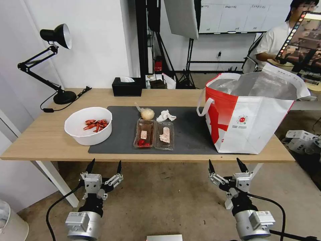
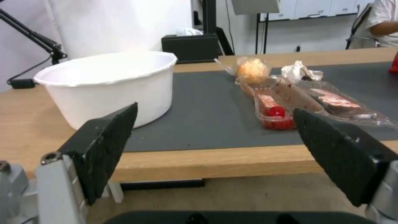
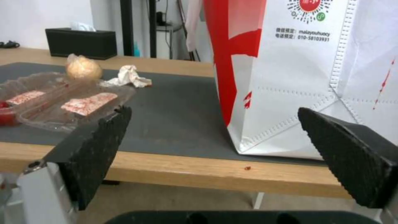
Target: Pick up the trash from the table and place it into the takeout bag.
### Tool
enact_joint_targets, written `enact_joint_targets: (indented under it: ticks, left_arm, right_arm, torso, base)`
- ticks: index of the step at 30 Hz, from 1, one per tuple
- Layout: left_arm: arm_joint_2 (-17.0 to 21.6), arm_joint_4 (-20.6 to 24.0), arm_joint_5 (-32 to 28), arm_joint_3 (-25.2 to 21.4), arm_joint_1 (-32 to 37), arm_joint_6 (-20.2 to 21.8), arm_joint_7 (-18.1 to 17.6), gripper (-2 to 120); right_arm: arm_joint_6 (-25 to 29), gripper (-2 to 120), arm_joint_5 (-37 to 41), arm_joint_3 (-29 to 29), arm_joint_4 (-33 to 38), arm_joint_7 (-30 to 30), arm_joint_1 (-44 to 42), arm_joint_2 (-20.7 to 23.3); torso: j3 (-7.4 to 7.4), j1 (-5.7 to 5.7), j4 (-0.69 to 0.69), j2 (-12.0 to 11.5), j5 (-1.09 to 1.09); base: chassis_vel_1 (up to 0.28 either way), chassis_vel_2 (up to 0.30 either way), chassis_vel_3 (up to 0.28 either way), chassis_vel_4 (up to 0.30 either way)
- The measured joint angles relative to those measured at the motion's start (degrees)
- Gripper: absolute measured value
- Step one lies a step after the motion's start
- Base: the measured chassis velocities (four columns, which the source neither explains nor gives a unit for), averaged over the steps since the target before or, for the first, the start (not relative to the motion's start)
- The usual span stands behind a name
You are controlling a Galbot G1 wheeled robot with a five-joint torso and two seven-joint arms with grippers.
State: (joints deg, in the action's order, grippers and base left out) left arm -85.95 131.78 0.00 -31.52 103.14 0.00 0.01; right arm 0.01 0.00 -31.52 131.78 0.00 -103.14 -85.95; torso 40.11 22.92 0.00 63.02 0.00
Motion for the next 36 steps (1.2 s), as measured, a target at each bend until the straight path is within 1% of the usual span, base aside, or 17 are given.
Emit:
enact_joint_targets:
  ticks: [14,18,19,20,21,22,23,24,25,26,27,29,32,36]
  left_arm:
    - [0.00,0.00,0.00,0.00,0.00,0.00,-0.01,100]
    - [-0.07,0.34,-0.63,-0.25,0.02,0.51,-0.28,100]
    - [-0.22,0.99,-1.35,-0.62,0.07,1.26,-0.69,100]
    - [-0.98,4.34,-4.97,-2.60,0.27,4.86,-2.85,100]
    - [-1.52,6.53,-7.46,-3.91,0.44,7.36,-4.33,100]
    - [-1.52,6.53,-7.46,-3.91,0.44,7.36,-4.33,100]
    - [-2.11,9.10,-10.27,-5.43,0.61,10.18,-6.06,100]
    - [-2.41,10.34,-11.66,-6.05,0.71,11.38,-6.72,100]
    - [-2.74,11.01,-12.45,-6.05,0.83,11.45,-6.76,100]
    - [-2.74,11.01,-12.45,-6.05,0.83,11.45,-6.76,100]
    - [-2.94,11.44,-12.83,-6.05,0.93,11.38,-6.76,100]
    - [-3.00,11.29,-12.77,-5.95,1.22,11.10,-6.55,100]
    - [-3.00,10.47,-12.25,-5.45,1.48,10.74,-6.22,100]
    - [-3.09,9.09,-11.25,-4.34,1.40,10.24,-5.84,100]
  right_arm:
    - [0.00,100,0.00,0.00,0.00,0.01,0.00,0.00]
    - [-1.06,100,1.28,-0.04,0.20,0.19,0.18,1.33]
    - [-1.89,100,2.20,-0.15,0.49,0.37,0.34,2.38]
    - [-4.59,100,5.29,-0.41,1.52,0.95,0.98,5.49]
    - [-6.24,100,7.19,-0.62,2.12,1.29,1.30,7.44]
    - [-6.24,100,7.19,-0.62,2.12,1.29,1.30,7.44]
    - [-8.63,100,9.91,-0.87,3.00,1.78,1.83,10.28]
    - [-10.70,100,12.28,-1.11,3.71,2.23,2.32,12.66]
    - [-12.44,100,14.22,-1.29,4.35,2.62,2.67,14.70]
    - [-12.44,100,14.22,-1.29,4.35,2.62,2.67,14.70]
    - [-14.50,100,16.59,-1.49,5.13,3.04,3.12,17.14]
    - [-17.79,100,20.34,-1.64,5.91,3.50,4.13,21.02]
    - [-18.79,100,21.81,-1.02,5.05,3.32,4.87,22.24]
    - [-17.99,100,22.05,-0.48,3.64,2.28,5.11,21.95]
  torso:
    - [0.00,0.00,0.00,0.00,0.00]
    - [0.00,0.00,-0.02,0.00,0.00]
    - [0.00,0.00,-0.02,0.00,-0.02]
    - [0.00,0.00,0.00,-0.01,0.01]
    - [0.00,0.00,0.00,-0.01,0.01]
    - [0.00,0.00,0.00,-0.01,0.01]
    - [0.01,0.00,0.01,-0.01,0.03]
    - [0.00,0.00,0.01,-0.01,0.04]
    - [0.01,0.00,0.01,-0.01,-0.01]
    - [0.01,0.00,0.01,-0.01,-0.01]
    - [0.00,0.00,0.00,-0.01,0.02]
    - [0.01,0.00,0.00,-0.01,-0.02]
    - [0.01,0.00,0.01,-0.01,0.02]
    - [0.00,0.00,-0.01,-0.01,0.01]
  base:
    - [0.000,0.000,0.000,0.000]
    - [0.000,0.000,0.000,0.000]
    - [0.000,0.000,0.000,0.000]
    - [0.000,0.000,0.000,0.000]
    - [0.000,0.000,0.000,0.000]
    - [0.000,0.000,0.000,0.000]
    - [0.000,0.000,0.000,0.000]
    - [0.000,0.000,0.000,0.000]
    - [0.000,0.000,0.000,0.000]
    - [0.000,0.000,0.000,0.000]
    - [0.000,0.000,0.000,0.000]
    - [0.000,0.000,0.000,0.000]
    - [0.000,0.000,0.000,0.000]
    - [0.000,0.000,0.000,0.000]
